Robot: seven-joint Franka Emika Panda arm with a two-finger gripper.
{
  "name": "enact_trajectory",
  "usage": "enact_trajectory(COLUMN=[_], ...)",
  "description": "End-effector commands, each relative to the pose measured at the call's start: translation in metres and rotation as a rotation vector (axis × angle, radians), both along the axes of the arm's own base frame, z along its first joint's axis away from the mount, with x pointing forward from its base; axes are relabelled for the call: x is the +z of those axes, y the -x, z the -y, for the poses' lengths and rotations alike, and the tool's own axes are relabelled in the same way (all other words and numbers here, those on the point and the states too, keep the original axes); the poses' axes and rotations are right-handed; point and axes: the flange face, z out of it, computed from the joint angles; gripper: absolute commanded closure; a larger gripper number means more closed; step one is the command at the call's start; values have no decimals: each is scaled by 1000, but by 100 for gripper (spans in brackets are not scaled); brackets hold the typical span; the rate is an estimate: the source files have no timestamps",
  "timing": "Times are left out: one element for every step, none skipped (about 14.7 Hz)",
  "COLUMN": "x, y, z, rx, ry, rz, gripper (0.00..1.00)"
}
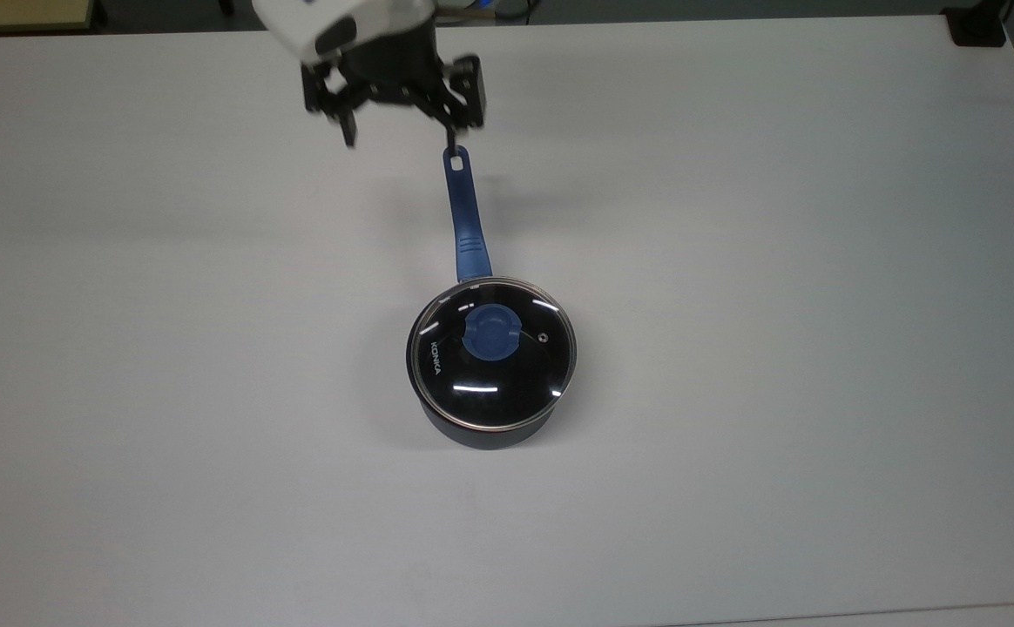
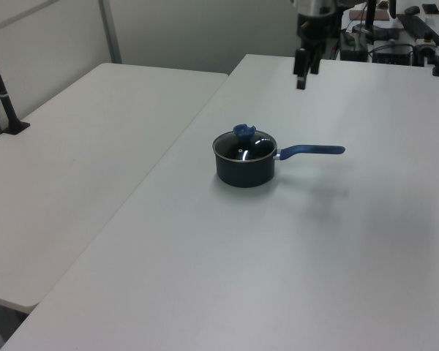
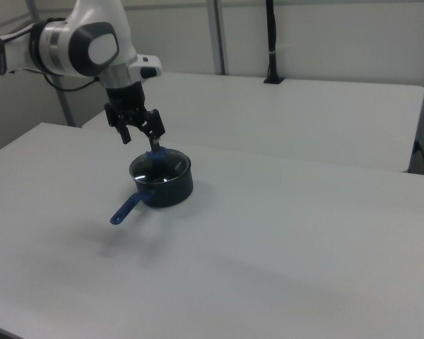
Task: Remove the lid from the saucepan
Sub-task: 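Move the gripper down over the saucepan and grasp the blue lid knob, then lift the glass lid off the pan and carry it beside the pan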
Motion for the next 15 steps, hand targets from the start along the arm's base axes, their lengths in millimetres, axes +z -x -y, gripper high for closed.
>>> enact_trajectory(x=[-21, -27, -38, -51, -63, -74, -82, -88, -97, -101, -102, -104, -107, -114, -115], y=[-42, -51, -63, -73, -79, -84, -88, -91, -93, -98, -101, -101, -102, -103, -103], z=[-12, -15, -28, -40, -48, -54, -60, -70, -77, -81, -82, -80, -80, -79, -80], rx=[-18, -32, -57, -70, -72, -74, -72, -62, -60, -70, -77, -71, -66, -63, -59], ry=[-78, -90, -97, -100, -99, -102, -105, -107, -109, -115, -116, -102, -93, -85, -82], rz=[9, 26, 74, 112, 121, 133, 150, 165, 170, 198, 223, 227, 225, 217, 216], gripper=[0, 0, 0, 0, 0, 0, 0, 0, 0, 0, 0, 0, 0, 8, 14])
